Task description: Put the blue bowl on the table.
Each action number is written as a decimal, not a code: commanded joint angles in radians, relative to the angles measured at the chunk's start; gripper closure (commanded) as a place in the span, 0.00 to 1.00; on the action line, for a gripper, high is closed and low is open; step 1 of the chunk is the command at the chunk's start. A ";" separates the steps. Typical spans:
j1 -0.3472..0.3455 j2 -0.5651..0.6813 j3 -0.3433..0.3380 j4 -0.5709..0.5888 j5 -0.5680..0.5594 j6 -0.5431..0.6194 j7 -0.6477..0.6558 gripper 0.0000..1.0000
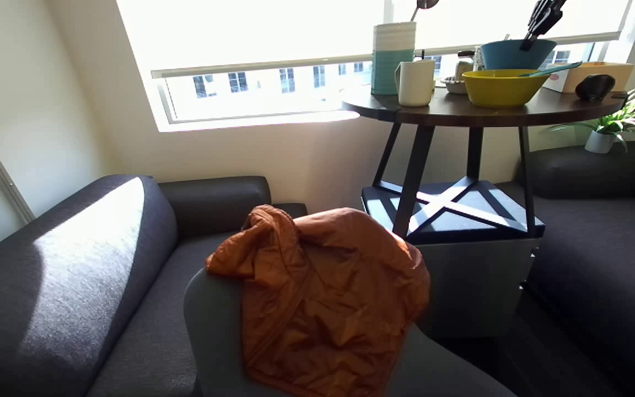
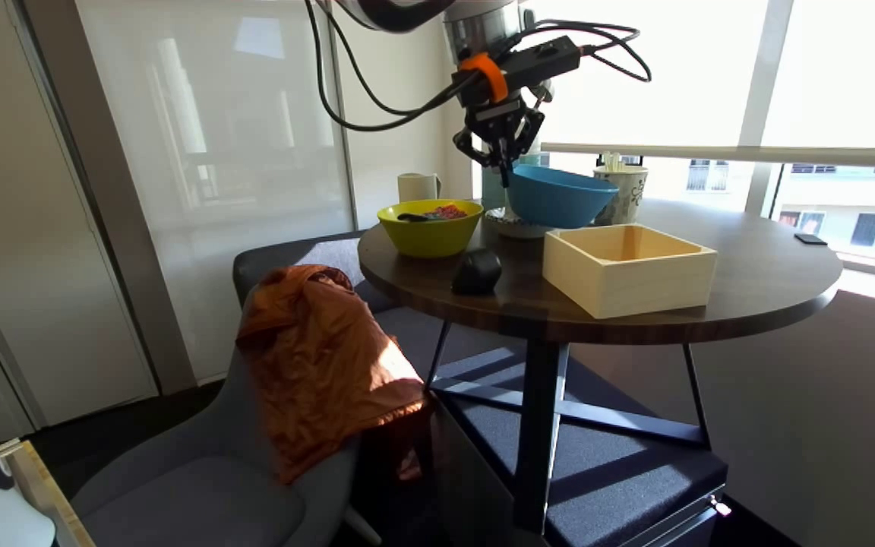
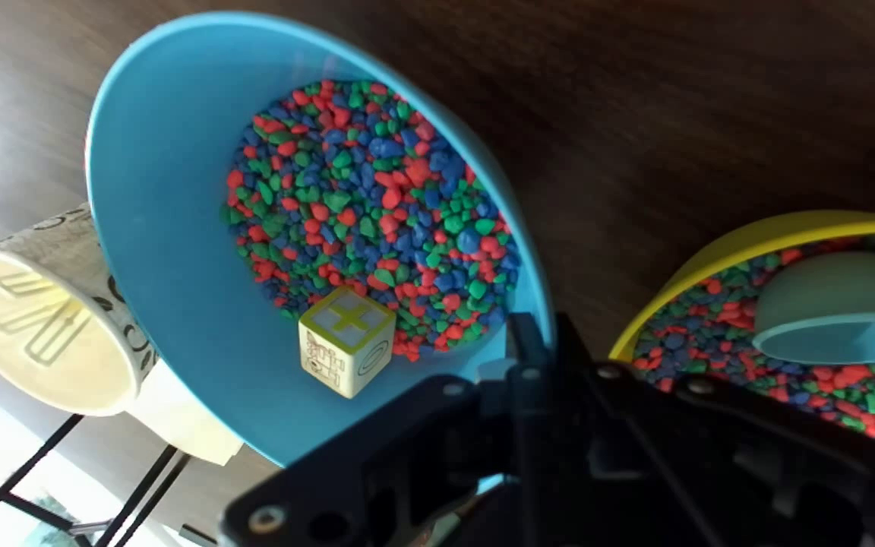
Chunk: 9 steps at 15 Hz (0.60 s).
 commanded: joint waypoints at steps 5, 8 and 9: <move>-0.031 0.066 0.023 0.093 -0.004 0.016 0.035 0.99; -0.040 0.083 0.024 0.115 -0.014 0.016 0.045 0.99; -0.042 0.088 0.025 0.120 -0.018 0.016 0.048 0.99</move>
